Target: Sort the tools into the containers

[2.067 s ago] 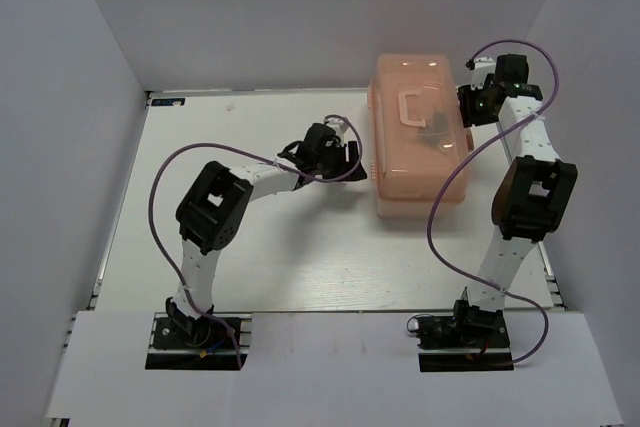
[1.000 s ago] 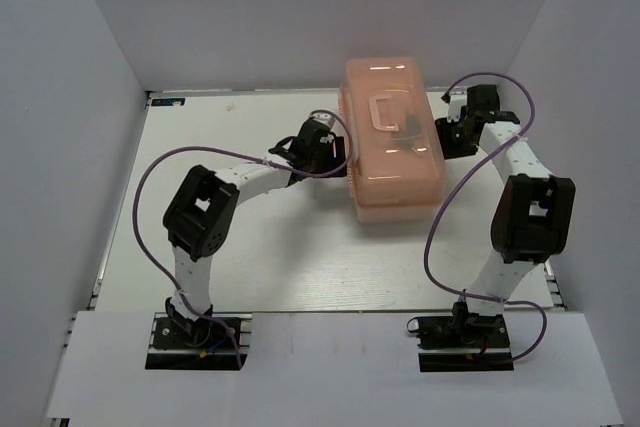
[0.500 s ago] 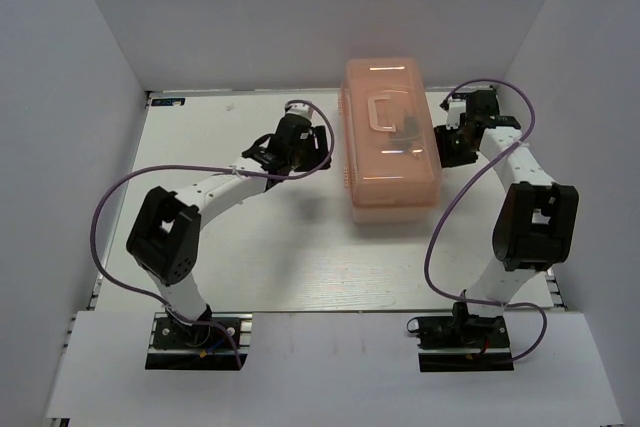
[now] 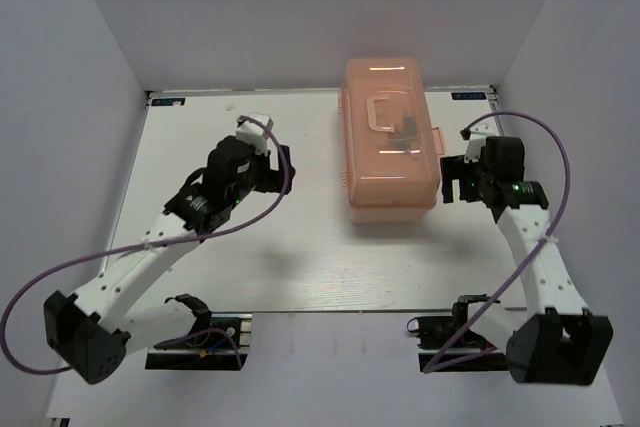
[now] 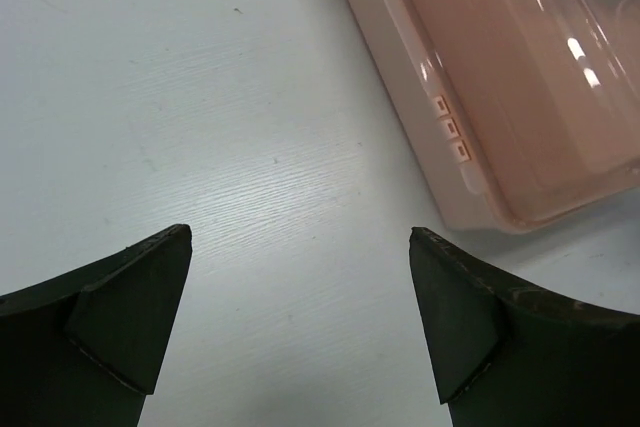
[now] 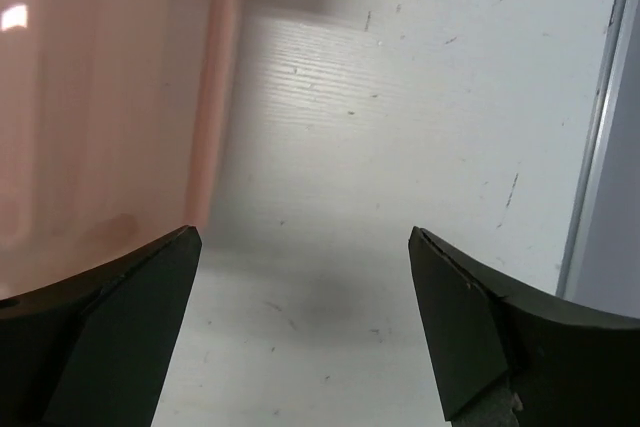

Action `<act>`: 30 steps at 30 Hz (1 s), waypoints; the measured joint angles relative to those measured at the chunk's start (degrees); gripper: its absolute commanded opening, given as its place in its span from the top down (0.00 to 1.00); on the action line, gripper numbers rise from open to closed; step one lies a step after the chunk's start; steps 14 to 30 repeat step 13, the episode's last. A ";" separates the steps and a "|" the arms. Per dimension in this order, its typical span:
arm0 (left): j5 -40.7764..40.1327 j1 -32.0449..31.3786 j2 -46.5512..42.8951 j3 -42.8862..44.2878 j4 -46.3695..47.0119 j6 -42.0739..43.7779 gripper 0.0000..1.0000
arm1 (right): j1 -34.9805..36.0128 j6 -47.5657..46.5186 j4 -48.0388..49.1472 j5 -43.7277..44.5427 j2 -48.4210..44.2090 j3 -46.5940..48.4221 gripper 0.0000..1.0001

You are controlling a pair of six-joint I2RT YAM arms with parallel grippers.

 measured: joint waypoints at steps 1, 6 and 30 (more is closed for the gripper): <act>-0.28 0.00 -2.62 -1.29 -0.50 0.76 0.00 | 0.07 0.61 0.52 -0.52 -3.02 -1.84 0.09; -2.10 0.00 -10.82 -8.00 -1.60 3.74 0.00 | 0.11 3.28 1.57 -4.59 -11.61 -8.55 0.09; -5.46 0.00 -14.58 -13.88 -3.72 5.31 0.00 | 0.11 4.94 1.40 -13.20 -16.26 -14.62 0.09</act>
